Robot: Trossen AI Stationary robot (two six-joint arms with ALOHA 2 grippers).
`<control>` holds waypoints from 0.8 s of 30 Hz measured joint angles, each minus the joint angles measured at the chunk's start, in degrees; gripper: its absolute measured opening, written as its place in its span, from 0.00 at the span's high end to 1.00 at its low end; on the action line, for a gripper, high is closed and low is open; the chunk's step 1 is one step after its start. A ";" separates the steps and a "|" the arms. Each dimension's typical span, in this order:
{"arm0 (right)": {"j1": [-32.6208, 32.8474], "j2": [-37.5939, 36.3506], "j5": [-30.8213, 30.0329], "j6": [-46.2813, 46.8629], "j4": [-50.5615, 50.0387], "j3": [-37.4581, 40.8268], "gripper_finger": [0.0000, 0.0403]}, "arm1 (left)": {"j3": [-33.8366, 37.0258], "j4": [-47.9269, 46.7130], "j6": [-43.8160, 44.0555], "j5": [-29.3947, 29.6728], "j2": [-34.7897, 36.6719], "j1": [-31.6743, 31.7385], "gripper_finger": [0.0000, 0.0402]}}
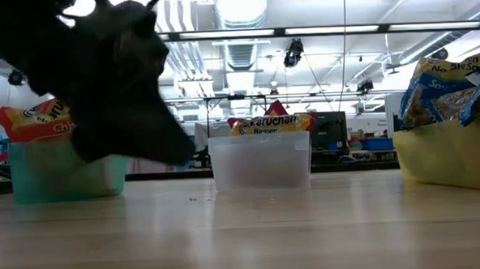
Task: Sort Maruchan noodles
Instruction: Put the orange noodle pack into the green bin
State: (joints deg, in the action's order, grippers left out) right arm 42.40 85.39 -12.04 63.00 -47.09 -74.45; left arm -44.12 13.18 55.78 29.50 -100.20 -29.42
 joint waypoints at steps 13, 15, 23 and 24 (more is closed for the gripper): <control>7.27 0.03 0.01 22.19 13.60 8.41 0.84 | -0.02 14.20 -13.32 -2.96 -0.26 -2.15 0.73; 9.11 0.03 0.62 27.73 14.73 8.73 0.84 | -0.02 14.24 -13.32 -2.94 -0.89 -2.15 0.73; 15.13 0.03 3.50 43.12 21.01 11.42 0.84 | -0.02 14.22 -13.30 -2.91 -2.68 -1.96 0.73; 15.33 0.03 3.49 44.58 20.96 11.96 0.84 | -0.02 14.23 -13.30 -2.64 -2.69 -1.92 0.73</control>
State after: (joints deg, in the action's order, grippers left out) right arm 57.73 85.43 -8.55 107.58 -26.13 -62.49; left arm -44.14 27.41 42.48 26.86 -102.89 -31.35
